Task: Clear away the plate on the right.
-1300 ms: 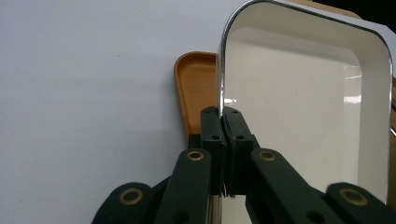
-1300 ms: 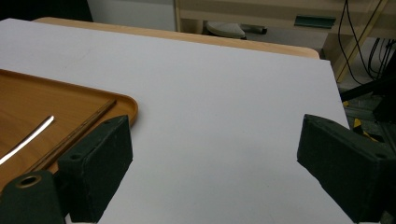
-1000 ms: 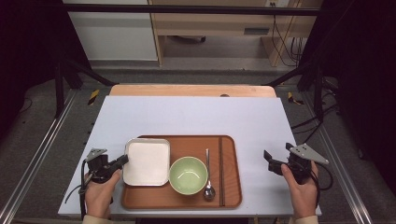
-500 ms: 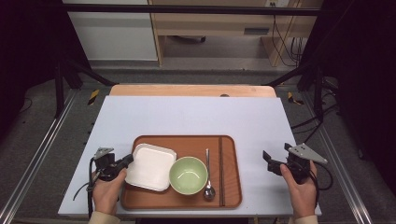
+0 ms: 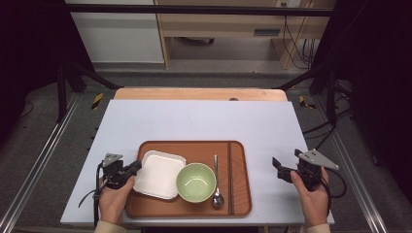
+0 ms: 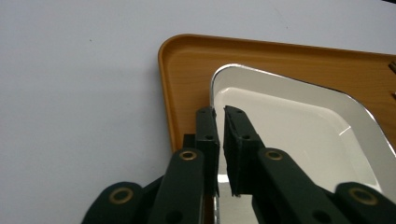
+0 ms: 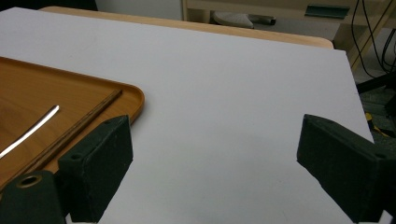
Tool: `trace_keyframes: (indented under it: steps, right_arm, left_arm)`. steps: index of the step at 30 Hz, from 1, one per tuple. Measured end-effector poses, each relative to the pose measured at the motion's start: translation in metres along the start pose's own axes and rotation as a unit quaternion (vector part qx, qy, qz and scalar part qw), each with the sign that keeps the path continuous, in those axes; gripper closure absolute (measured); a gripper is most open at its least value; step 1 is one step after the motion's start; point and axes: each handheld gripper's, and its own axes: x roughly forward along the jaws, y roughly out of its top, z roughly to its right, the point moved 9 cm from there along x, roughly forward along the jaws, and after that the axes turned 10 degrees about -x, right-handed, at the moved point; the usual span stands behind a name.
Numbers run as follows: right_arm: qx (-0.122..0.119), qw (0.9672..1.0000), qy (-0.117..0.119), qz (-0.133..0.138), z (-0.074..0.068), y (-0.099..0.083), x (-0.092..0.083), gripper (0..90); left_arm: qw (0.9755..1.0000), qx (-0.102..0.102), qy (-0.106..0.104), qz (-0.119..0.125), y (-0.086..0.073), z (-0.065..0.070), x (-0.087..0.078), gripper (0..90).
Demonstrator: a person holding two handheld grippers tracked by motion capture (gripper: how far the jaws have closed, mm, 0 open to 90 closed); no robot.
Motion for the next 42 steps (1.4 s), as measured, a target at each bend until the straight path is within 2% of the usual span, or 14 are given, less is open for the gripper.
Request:
trace_keyframes:
  steps: [4,8,12,14,17,21,26,28,31,33,38,42]
  right_arm:
    - [0.002,1.0,0.002,-0.001,-0.001,0.0,0.0,10.5]
    - [-0.001,1.0,-0.002,-0.003,0.0,-0.001,0.001,9.6]
    - [-0.001,1.0,-0.002,-0.003,0.0,-0.001,0.0,9.1]
    - [-0.002,1.0,-0.003,-0.002,0.0,-0.001,0.0,8.9]
    - [-0.001,1.0,-0.004,-0.001,0.001,-0.001,0.0,8.5]
    - [-0.001,1.0,-0.005,-0.001,0.001,-0.001,0.0,8.3]
    - [0.0,1.0,-0.007,0.0,0.002,-0.001,0.0,8.1]
    - [0.002,1.0,-0.006,-0.001,0.002,-0.001,0.0,7.9]
    - [0.004,1.0,-0.005,-0.001,0.002,-0.001,0.0,8.0]
    - [0.004,1.0,-0.006,-0.001,0.001,-0.001,0.0,7.8]
    - [0.002,1.0,-0.005,0.0,0.0,-0.001,0.0,7.4]
    - [0.001,1.0,-0.005,0.005,-0.001,0.0,0.0,7.4]
  left_arm:
    - [0.9992,0.032,-0.006,0.023,0.009,0.004,-0.006,77.4]
    - [0.9971,0.064,-0.012,0.04,0.017,0.011,-0.008,70.3]
    - [0.9952,0.089,-0.022,0.034,0.021,0.019,-0.004,61.2]
    - [0.9934,0.104,-0.04,0.029,0.022,0.025,-0.003,56.0]
    - [0.99,0.129,-0.047,0.034,0.027,0.031,-0.004,47.8]
    - [0.9878,0.136,-0.061,0.045,0.035,0.034,-0.006,36.2]
    - [0.9805,0.167,-0.079,0.067,0.043,0.036,-0.012,25.0]
    - [0.9781,0.172,-0.088,0.077,0.046,0.037,-0.015,21.6]
    - [0.9757,0.179,-0.092,0.086,0.048,0.034,-0.018,15.9]
    - [0.9753,0.177,-0.094,0.093,0.05,0.032,-0.019,14.0]
    - [0.9721,0.187,-0.095,0.105,0.052,0.026,-0.024,10.8]
    - [0.9718,0.179,-0.096,0.119,0.054,0.019,-0.028,9.5]
